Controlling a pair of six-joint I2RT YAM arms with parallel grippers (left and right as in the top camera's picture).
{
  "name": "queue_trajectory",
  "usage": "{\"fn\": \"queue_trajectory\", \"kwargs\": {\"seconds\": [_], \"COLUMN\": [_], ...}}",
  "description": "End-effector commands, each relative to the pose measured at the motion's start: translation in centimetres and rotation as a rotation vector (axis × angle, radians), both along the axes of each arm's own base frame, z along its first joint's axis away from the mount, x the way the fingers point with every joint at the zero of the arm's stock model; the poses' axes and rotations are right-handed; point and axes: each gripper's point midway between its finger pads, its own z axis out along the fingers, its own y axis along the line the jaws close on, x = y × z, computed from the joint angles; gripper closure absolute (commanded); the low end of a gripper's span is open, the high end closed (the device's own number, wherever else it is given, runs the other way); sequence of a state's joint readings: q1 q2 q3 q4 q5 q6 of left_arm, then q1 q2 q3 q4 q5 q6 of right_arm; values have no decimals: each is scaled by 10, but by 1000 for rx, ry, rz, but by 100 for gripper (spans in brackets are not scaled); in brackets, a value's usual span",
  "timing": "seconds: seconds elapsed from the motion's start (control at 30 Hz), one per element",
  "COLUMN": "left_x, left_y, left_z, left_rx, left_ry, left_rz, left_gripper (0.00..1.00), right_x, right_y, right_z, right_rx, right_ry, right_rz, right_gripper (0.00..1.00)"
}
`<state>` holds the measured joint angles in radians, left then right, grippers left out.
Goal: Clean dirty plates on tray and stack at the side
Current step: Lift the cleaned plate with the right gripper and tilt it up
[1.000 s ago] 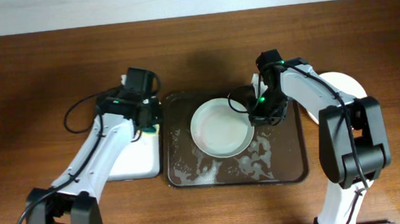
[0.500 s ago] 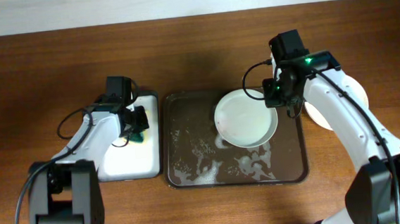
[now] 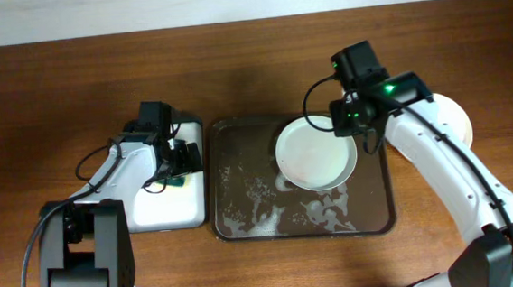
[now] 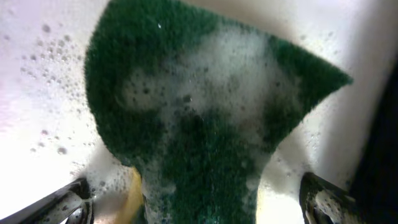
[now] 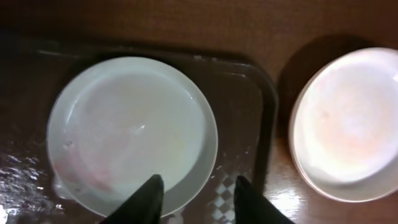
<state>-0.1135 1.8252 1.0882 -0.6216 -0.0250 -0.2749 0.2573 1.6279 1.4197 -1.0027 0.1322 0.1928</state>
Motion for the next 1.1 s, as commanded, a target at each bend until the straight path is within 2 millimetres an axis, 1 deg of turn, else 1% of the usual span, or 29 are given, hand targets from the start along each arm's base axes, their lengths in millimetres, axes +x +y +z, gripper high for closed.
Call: {"fn": "queue_trajectory", "kwargs": {"seconds": [0.0,0.07,0.13,0.23,0.3,0.4,0.47,0.5,0.63,0.73,0.8,0.83,0.9,1.07], "left_x": [-10,-13,-13,-12,-13,-12,-12,-12,-12,-12,-12,-12,-12,-13], "left_y": [1,1,1,1,1,1,1,1,1,1,1,1,1,1], "left_z": [-5,-6,-6,-6,-6,-6,-6,-6,-6,-6,-6,-6,-6,-6], "left_rx": [-4,-3,-3,-3,-3,-3,-3,-3,-3,-3,-3,-3,-3,-3], "left_ry": [43,52,52,52,52,52,52,51,52,52,52,52,52,52], "left_rz": [-8,-8,-8,-8,-8,-8,-8,-8,-8,-8,-8,-8,-8,-8], "left_gripper": [0,0,0,0,0,0,0,0,0,0,0,0,0,0], "right_x": [4,5,6,8,7,5,2,-1,-3,-4,-5,-7,-9,-14], "right_y": [-7,-8,-10,-18,-22,-22,-15,-14,-14,-14,-14,-13,-13,-8], "right_z": [-4,-12,-26,-50,-70,-96,-110,-121,-142,-147,-147,-147,-147,-144], "right_rx": [154,212,264,279,277,279,308,315,311,312,312,315,314,345], "right_ry": [42,74,121,190,243,314,357,391,438,448,456,461,472,493], "right_rz": [-29,-12,0,-27,-37,-46,-3,-6,-15,-16,-17,-17,-19,-17], "right_gripper": [61,61,61,60,61,61,61,62,70,74,82,89,96,96]}}
